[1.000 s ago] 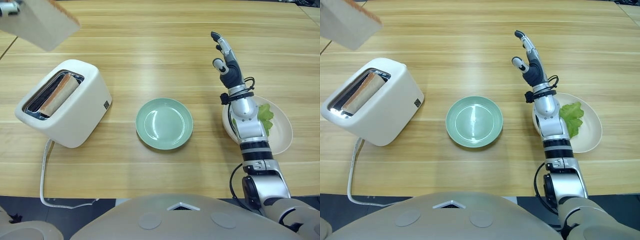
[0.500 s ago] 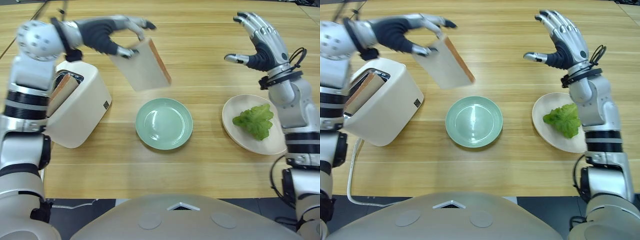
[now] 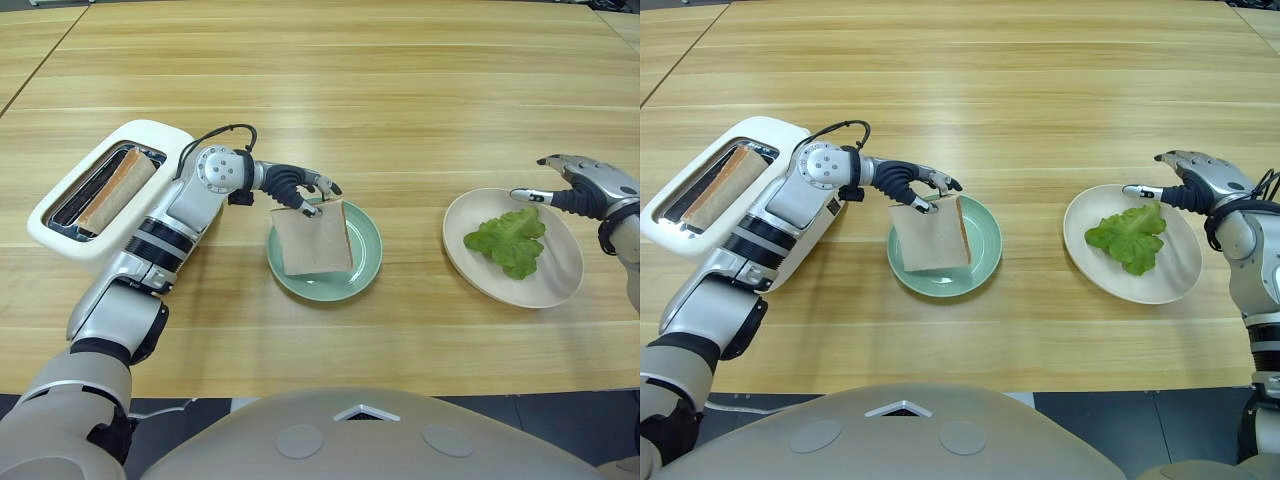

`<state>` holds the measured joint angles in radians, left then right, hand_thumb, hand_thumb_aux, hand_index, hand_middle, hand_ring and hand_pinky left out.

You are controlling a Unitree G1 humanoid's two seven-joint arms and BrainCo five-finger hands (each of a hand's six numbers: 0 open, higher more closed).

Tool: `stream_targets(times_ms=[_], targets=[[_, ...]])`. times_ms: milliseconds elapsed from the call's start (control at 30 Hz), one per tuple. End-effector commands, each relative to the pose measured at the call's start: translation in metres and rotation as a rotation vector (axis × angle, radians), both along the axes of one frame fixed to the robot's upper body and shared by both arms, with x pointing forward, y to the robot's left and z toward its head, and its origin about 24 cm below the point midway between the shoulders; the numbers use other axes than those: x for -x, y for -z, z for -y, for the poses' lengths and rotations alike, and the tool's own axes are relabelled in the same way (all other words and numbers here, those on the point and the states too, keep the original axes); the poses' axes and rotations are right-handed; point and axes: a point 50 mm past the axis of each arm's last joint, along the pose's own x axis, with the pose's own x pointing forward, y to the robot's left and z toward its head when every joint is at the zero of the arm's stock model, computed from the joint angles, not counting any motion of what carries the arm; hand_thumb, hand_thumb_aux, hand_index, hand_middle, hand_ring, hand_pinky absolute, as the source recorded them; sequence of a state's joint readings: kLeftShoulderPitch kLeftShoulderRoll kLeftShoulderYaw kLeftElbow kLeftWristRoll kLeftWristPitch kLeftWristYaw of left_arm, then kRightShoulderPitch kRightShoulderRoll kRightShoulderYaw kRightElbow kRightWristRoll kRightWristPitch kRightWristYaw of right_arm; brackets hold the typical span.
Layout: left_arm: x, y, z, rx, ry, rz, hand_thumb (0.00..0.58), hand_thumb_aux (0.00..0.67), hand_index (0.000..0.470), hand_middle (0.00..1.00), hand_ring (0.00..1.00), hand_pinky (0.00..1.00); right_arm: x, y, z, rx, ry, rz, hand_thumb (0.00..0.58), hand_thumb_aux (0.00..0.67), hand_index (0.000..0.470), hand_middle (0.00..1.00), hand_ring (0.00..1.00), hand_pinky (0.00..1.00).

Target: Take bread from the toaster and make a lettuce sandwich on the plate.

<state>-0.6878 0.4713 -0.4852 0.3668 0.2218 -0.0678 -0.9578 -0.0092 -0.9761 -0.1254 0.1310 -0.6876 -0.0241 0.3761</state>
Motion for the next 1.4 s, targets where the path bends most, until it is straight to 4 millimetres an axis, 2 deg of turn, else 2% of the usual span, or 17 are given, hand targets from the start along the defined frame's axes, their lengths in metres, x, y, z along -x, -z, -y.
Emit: stream_targets(times_ms=[33, 200, 233, 267, 300, 333, 500, 600, 700, 800, 933, 1067, 1267, 1333, 1367, 1400], targets=[[-0.006, 0.024, 0.0, -0.089, -0.095, -0.039, 0.58, 0.67, 0.47, 0.0, 0.0, 0.0, -0.003, 0.003, -0.002, 0.003, -0.004, -0.039, 0.0, 0.0, 0.0, 0.0, 0.0, 0.0], [-0.009, 0.028, -0.001, -0.11, -0.127, 0.006, 0.58, 0.67, 0.47, 0.0, 0.0, 0.0, -0.008, 0.007, -0.005, 0.002, -0.019, -0.07, 0.0, 0.0, 0.0, 0.0, 0.0, 0.0], [-0.008, 0.028, -0.003, -0.111, -0.13, 0.016, 0.552, 0.523, 0.367, 0.0, 0.0, 0.0, -0.009, 0.008, -0.006, 0.003, -0.023, -0.078, 0.0, 0.0, 0.0, 0.0, 0.0, 0.0], [-0.009, 0.027, -0.004, -0.111, -0.136, 0.029, 0.468, 0.376, 0.264, 0.0, 0.0, 0.0, -0.01, 0.009, -0.006, 0.004, -0.025, -0.087, 0.0, 0.0, 0.0, 0.0, 0.0, 0.0], [-0.009, 0.025, -0.004, -0.111, -0.141, 0.043, 0.053, 0.032, 0.022, 0.0, 0.0, 0.0, -0.01, 0.01, -0.006, 0.004, -0.027, -0.096, 0.0, 0.0, 0.0, 0.0, 0.0, 0.0], [-0.01, 0.022, -0.006, -0.113, -0.147, 0.066, 0.0, 0.0, 0.0, 0.0, 0.0, 0.0, -0.011, 0.012, -0.007, 0.005, -0.03, -0.109, 0.0, 0.0, 0.0, 0.0, 0.0, 0.0], [-0.014, -0.014, -0.016, -0.058, -0.193, 0.2, 0.0, 0.0, 0.0, 0.0, 0.0, 0.0, -0.012, 0.019, -0.011, 0.033, -0.058, -0.162, 0.0, 0.0, 0.0, 0.0, 0.0, 0.0], [-0.009, -0.035, -0.025, -0.024, -0.222, 0.265, 0.0, 0.0, 0.0, 0.0, 0.0, 0.0, -0.009, 0.01, -0.021, 0.12, -0.12, -0.161, 0.0, 0.0, 0.0, 0.0, 0.0, 0.0], [-0.003, -0.047, -0.032, -0.013, -0.247, 0.294, 0.0, 0.0, 0.0, 0.0, 0.0, 0.0, -0.004, 0.003, -0.024, 0.226, -0.165, -0.197, 0.0, 0.0, 0.0, 0.0, 0.0, 0.0], [0.001, -0.049, -0.036, -0.019, -0.256, 0.305, 0.0, 0.0, 0.0, 0.0, 0.0, 0.0, 0.0, 0.004, -0.029, 0.308, -0.221, -0.264, 0.0, 0.0, 0.0, 0.0, 0.0, 0.0], [0.003, -0.043, -0.046, -0.042, -0.28, 0.295, 0.0, 0.0, 0.0, 0.0, 0.0, 0.0, 0.006, 0.017, -0.037, 0.356, -0.298, -0.362, 0.0, 0.0, 0.0, 0.0, 0.0, 0.0], [0.005, -0.047, -0.055, -0.042, -0.299, 0.299, 0.0, 0.0, 0.0, 0.0, 0.0, 0.0, 0.01, 0.029, -0.049, 0.371, -0.376, -0.435, 0.0, 0.0, 0.0, 0.0, 0.0, 0.0], [0.02, -0.056, -0.055, 0.003, -0.265, 0.304, 0.0, 0.0, 0.0, 0.0, 0.0, 0.0, 0.004, 0.047, -0.044, 0.36, -0.372, -0.487, 0.0, 0.0, 0.0, 0.0, 0.0, 0.0], [0.03, -0.063, -0.053, 0.016, -0.239, 0.324, 0.0, 0.0, 0.0, 0.0, 0.0, 0.0, 0.004, 0.048, -0.042, 0.357, -0.367, -0.49, 0.307, 0.21, 0.147, 0.0, 0.0, 0.0], [0.035, -0.068, -0.052, 0.022, -0.229, 0.333, 0.0, 0.0, 0.0, 0.0, 0.0, 0.0, 0.004, 0.049, -0.041, 0.356, -0.367, -0.487, 0.422, 0.321, 0.225, 0.0, 0.0, 0.0], [0.039, -0.071, -0.05, 0.029, -0.219, 0.342, 0.0, 0.0, 0.0, 0.0, 0.0, 0.0, 0.006, 0.048, -0.04, 0.354, -0.364, -0.481, 0.405, 0.302, 0.212, 0.0, 0.0, 0.0]])
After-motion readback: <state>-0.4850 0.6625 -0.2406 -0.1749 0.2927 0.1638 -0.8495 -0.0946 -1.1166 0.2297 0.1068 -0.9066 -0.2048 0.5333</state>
